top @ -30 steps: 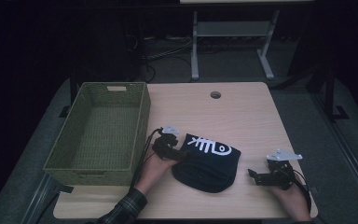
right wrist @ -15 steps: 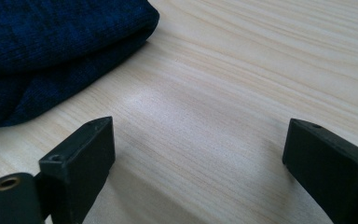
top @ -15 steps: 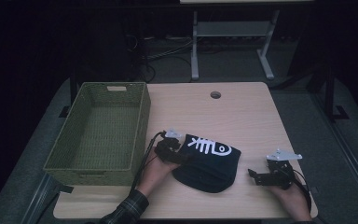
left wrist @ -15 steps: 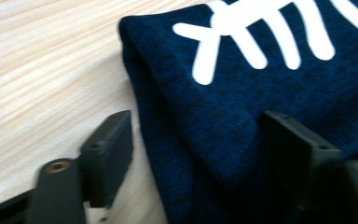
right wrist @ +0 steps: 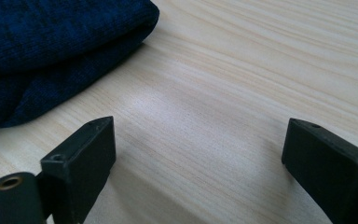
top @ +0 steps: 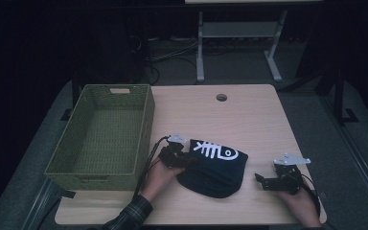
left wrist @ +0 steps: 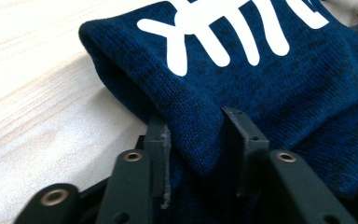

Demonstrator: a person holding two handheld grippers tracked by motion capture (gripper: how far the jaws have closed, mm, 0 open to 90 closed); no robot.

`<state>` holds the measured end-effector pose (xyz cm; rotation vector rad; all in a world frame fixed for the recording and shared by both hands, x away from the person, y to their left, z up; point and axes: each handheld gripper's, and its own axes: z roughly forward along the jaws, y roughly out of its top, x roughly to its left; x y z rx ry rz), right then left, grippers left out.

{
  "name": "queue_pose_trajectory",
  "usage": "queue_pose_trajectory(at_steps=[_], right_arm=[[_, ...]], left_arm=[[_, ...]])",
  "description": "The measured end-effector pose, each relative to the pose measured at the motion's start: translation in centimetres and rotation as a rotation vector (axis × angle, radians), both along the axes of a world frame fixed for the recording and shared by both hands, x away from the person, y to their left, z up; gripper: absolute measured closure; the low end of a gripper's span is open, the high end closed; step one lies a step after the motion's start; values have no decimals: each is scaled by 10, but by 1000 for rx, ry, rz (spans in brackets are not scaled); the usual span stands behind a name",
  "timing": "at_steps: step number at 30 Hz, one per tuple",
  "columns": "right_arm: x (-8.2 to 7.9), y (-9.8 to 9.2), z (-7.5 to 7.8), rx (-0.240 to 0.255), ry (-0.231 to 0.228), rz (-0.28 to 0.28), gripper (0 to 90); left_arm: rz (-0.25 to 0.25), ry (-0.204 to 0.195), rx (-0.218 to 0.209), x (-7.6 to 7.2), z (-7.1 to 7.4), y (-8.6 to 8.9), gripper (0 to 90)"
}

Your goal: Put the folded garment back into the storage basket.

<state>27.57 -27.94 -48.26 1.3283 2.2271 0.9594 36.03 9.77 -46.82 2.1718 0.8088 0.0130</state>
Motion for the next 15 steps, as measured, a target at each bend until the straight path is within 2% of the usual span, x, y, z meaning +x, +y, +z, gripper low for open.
queue_pose_trajectory(at_steps=[2, 9, 15], right_arm=[[0, 0, 0, 0, 0, 0, 95], [0, 0, 0, 1, 0, 0, 95], [0, 0, 0, 1, 0, 0, 95]], left_arm=[[-8, -17, 11, -1, 1, -1, 678], [0, -5, 4, -1, 5, -1, 724], [-2, 1, -22, -2, 11, 1, 736]])
